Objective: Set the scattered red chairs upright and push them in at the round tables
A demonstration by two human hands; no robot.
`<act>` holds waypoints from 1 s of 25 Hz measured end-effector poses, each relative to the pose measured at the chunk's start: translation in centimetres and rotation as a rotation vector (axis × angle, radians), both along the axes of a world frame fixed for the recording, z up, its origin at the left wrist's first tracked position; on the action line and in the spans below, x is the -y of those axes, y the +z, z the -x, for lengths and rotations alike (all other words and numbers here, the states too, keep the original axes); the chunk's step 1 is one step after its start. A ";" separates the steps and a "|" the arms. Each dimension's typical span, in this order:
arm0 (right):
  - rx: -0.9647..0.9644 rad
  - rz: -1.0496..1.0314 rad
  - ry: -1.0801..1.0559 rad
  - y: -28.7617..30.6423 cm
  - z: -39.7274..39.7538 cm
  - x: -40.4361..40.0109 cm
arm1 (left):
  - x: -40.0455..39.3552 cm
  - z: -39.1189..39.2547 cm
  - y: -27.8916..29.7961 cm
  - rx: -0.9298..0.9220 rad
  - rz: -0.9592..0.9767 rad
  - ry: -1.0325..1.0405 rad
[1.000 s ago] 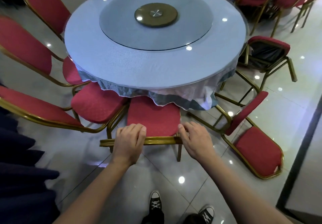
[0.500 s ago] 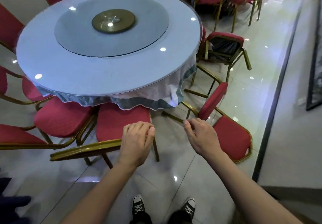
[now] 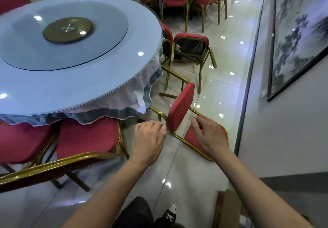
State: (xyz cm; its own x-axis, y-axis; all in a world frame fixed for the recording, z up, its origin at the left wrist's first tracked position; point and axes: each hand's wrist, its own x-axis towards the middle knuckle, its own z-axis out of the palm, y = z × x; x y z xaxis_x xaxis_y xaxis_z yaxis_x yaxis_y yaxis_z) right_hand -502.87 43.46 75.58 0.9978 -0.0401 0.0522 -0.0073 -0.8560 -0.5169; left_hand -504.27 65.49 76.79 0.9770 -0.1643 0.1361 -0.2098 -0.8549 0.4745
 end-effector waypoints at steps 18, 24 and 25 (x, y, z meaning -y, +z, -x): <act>-0.138 0.083 0.025 -3.3 -15.8 12.4 | 13.4 -15.3 -5.1 -0.011 -0.009 0.073; -0.202 0.125 0.058 -5.2 -20.4 15.8 | 16.4 -19.3 -6.8 -0.020 -0.012 0.107; -0.216 0.133 0.063 -5.6 -20.8 16.5 | 17.0 -19.5 -7.3 -0.034 -0.012 0.103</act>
